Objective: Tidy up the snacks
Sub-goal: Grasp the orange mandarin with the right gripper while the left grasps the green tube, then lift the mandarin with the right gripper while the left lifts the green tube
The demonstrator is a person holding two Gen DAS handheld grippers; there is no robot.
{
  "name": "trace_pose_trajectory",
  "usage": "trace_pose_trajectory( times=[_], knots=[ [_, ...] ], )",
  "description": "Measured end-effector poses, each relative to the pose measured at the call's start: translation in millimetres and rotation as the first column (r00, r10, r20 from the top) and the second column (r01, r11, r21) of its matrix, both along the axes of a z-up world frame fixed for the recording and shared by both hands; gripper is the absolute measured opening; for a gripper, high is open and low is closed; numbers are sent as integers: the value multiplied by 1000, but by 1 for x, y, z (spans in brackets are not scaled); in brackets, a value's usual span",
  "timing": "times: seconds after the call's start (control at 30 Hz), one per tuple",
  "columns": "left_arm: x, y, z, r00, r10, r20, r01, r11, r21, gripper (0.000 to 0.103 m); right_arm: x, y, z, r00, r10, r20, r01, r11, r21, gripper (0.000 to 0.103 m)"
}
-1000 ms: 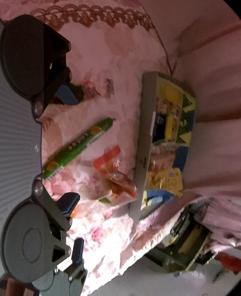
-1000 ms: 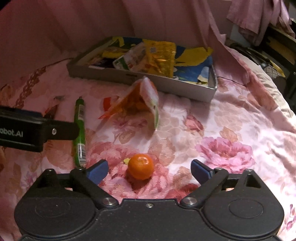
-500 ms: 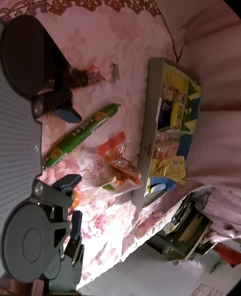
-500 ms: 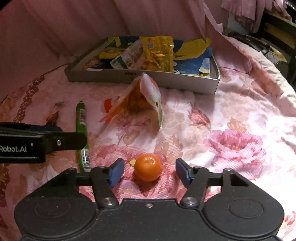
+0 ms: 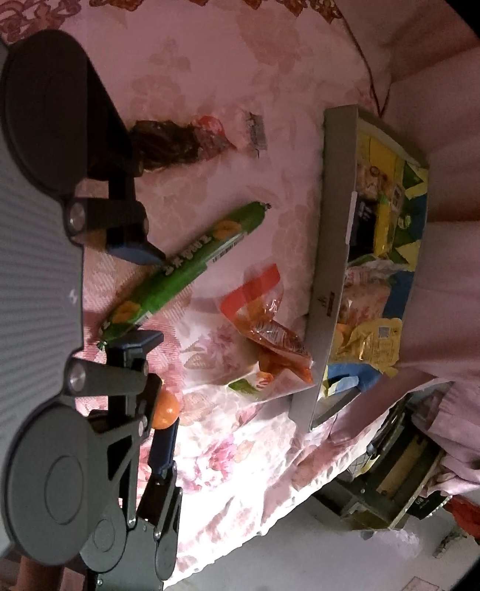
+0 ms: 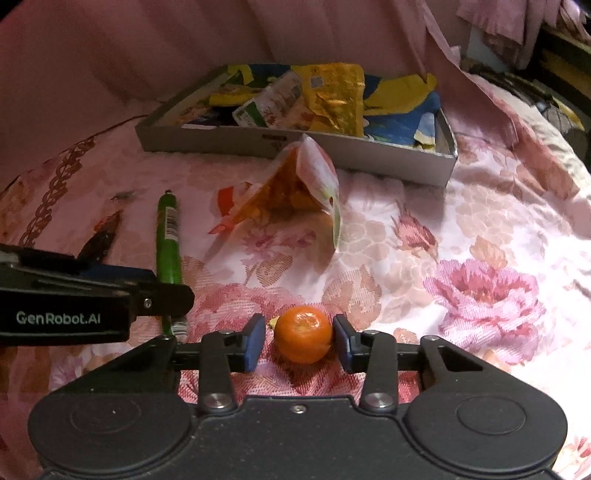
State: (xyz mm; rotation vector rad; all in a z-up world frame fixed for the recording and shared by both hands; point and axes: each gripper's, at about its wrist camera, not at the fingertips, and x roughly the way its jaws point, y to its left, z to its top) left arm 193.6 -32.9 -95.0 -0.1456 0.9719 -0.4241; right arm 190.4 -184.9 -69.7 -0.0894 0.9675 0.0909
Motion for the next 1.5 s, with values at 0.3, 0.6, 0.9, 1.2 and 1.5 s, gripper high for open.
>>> trace_pose_trajectory(
  times=[0.3,0.6,0.9,1.2,1.5],
  knots=[
    [-2,-7,2,1000,11,3,-11,998,61,31,0,1,0,1000,3,-9,-3,1000,-15,36],
    [8,6,0,995,71,-69,-71,997,-4,31,-2,6,0,999,34,-7,-34,999,-33,36],
    [25,17,-7,984,131,-118,-141,986,-85,31,-2,6,0,1000,26,-12,-26,999,-26,37],
    [26,17,-8,983,161,-83,-168,982,-83,33,-1,5,-1,1000,22,-14,-22,999,-27,37],
    [21,10,-4,985,165,-59,-167,985,-35,26,-1,2,-1,1000,7,-18,-7,1000,-3,37]
  ],
)
